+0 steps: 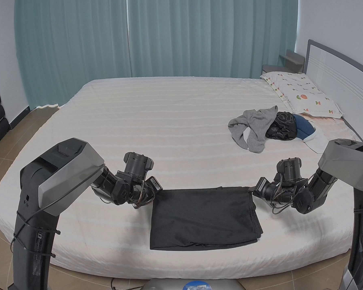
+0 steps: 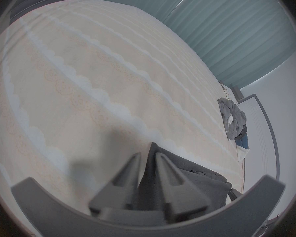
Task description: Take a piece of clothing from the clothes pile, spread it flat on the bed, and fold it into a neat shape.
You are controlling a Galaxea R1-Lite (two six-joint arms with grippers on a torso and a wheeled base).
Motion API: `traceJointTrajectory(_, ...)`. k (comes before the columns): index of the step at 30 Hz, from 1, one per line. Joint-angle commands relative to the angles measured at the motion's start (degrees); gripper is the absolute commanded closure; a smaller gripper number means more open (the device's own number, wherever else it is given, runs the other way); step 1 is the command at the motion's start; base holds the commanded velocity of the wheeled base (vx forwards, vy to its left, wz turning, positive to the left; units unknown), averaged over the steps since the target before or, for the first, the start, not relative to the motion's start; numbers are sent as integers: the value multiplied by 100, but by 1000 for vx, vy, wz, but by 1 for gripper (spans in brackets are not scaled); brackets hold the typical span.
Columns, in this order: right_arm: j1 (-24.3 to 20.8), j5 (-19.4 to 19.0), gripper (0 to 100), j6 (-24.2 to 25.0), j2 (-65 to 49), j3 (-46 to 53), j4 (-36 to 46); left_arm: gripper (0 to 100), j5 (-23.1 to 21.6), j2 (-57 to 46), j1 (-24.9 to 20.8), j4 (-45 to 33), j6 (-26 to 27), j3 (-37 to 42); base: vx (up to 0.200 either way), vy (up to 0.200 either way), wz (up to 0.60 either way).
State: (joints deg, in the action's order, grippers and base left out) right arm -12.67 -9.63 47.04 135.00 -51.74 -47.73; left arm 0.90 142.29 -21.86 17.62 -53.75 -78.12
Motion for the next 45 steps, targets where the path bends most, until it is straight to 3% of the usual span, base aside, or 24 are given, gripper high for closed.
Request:
traceJointTrajectory(1,-8,-4,0,7,-149,15,-9,0,-11,-26,6,31,-39,-11,0,0,0)
traceJointTrajectory(8,-43,-4,0,-46,-932,348,229,0,-55,-193,173,40,-224,86,0,0,0)
traceJointTrajectory(14,-192,-100,0,-222,-1564,1473,378,0,-169,-623,322,234,-329,745,0,0,0)
traceJointTrajectory(19,-447,-136,0,-257,-1652,2229,62,0,-661,-896,437,365,-452,1123,0,0,0)
traceJointTrajectory(24,-649,-347,0,-371,-1520,2774,-536,0,-714,-878,472,374,-523,1097,0,0,0)
traceJointTrajectory(33,-623,-355,0,-653,-1283,2809,-562,0,-714,-869,472,374,-523,1097,0,0,0)
traceJointTrajectory(34,-623,-364,100,-749,-1257,2871,-527,0,-714,-869,472,374,-523,1097,0,0,0)
traceJointTrajectory(45,-359,-329,100,-1391,-1274,3266,-518,0,-714,-869,472,374,-523,1088,0,0,0)
